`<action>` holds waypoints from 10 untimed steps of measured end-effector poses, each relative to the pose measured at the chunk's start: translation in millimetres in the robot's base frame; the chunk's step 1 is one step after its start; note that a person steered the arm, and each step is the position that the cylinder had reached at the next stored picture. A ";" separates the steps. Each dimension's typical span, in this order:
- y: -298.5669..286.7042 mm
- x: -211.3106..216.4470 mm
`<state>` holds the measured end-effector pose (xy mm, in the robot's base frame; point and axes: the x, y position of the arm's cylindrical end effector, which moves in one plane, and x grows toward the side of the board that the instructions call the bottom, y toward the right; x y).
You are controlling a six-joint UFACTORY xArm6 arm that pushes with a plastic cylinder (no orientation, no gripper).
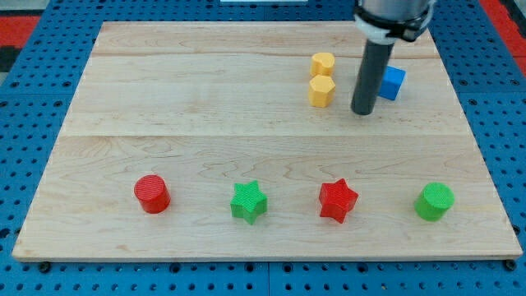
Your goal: Place the blue blocks to the right side of the yellow heart
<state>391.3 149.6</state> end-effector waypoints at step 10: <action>36.0 -30.9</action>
<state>360.4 185.6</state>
